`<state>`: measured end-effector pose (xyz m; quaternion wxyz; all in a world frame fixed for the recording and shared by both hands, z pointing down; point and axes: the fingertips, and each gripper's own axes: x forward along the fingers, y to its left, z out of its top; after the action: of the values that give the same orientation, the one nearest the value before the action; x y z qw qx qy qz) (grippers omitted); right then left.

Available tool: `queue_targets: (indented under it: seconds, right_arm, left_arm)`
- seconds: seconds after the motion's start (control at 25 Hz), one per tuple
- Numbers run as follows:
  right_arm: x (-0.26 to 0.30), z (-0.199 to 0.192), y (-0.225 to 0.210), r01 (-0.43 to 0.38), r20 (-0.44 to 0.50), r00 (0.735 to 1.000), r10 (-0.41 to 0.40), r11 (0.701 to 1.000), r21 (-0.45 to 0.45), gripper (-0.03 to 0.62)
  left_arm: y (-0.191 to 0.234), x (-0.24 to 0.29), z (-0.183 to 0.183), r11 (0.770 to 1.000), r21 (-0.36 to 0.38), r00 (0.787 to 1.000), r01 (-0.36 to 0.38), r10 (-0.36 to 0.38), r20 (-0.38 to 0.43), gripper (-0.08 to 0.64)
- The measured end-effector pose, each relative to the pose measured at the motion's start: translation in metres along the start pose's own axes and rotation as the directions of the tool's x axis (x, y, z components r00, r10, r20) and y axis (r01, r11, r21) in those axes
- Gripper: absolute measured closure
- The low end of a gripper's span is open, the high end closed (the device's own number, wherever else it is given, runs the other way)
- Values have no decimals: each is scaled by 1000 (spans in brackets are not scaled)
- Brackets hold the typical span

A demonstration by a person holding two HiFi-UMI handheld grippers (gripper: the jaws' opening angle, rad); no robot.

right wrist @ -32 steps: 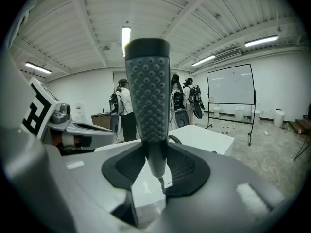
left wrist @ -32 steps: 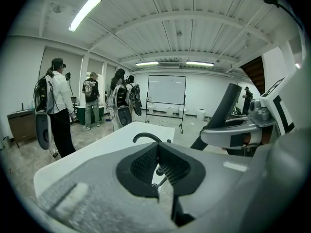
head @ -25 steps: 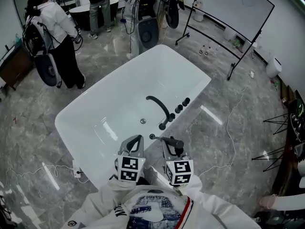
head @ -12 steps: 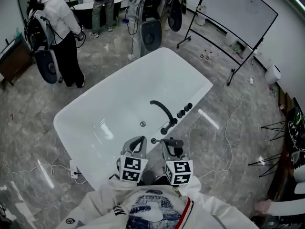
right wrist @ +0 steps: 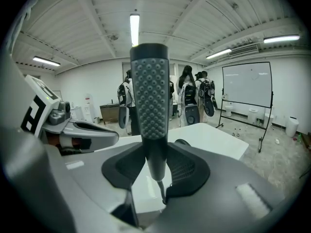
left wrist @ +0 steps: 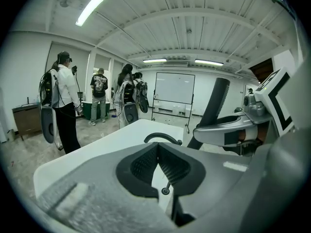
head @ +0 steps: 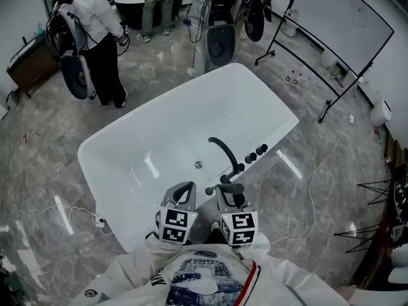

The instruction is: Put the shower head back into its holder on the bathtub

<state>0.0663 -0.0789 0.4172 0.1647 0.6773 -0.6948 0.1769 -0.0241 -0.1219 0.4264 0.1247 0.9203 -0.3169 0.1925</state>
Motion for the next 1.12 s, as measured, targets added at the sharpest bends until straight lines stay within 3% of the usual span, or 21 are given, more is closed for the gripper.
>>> queue_targets:
  seconds: [0.4, 0.76, 1.12]
  right_arm:
    - [29, -4, -22, -221, -53, 974, 219, 974, -47, 454]
    - [40, -20, -33, -424, -97, 904, 416, 901, -89, 454]
    - [52, -40, -33, -492, -115, 869, 482, 865, -95, 454]
  left_arm:
    - [2, 26, 4, 981, -78, 984, -175, 174, -30, 560]
    - [-13, 32, -7, 921, -164, 936, -353, 349, -57, 560]
    - [-14, 29, -30, 875, -237, 906, -422, 416, -78, 560]
